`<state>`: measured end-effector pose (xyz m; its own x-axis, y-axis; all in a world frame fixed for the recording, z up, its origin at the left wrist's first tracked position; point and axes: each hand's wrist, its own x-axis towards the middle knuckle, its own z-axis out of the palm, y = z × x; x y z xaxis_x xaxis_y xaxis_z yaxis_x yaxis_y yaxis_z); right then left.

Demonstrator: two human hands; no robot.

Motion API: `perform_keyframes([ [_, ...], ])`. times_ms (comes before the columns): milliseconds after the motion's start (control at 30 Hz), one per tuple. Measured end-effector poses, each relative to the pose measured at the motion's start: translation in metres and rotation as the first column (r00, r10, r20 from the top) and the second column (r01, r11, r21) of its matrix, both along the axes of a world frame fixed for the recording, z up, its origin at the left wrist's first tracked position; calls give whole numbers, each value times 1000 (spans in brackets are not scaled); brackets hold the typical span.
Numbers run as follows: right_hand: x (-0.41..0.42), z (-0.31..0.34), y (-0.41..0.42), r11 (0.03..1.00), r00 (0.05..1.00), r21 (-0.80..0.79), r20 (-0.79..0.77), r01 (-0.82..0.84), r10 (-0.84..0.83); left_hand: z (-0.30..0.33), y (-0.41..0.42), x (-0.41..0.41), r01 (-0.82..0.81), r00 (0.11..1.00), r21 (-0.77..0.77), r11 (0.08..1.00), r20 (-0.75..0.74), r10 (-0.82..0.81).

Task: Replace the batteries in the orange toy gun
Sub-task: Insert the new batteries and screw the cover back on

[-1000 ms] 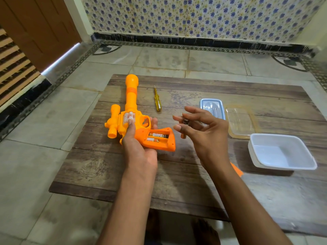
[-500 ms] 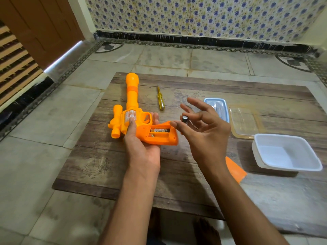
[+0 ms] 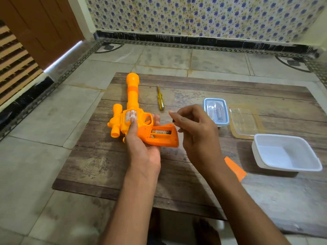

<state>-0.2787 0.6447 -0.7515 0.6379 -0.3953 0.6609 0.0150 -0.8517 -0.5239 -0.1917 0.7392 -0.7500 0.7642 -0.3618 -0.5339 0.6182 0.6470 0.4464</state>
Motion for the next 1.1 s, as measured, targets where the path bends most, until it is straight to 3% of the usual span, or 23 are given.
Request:
perform_keyframes([
  [300,-6,10,5,990,997,-136,-73,-47,37,-8,-4,4,6,1000,-9,1000,-17,-6],
  [467,-5,8,4,950,969,-306,-245,-64,-14,-6,-6,2,-1,1000,4,1000,12,1],
  [567,-4,6,5,936,946,-327,-325,-127,15,-5,-6,1,18,1000,6,1000,25,-18],
  [767,-4,10,3,997,986,-50,-155,-66,58,-7,-5,3,55,998,14,998,12,-55],
  [1100,9,-4,13,995,999,-97,1,37,-37,-8,-4,2,5,997,11,1000,81,-6],
])
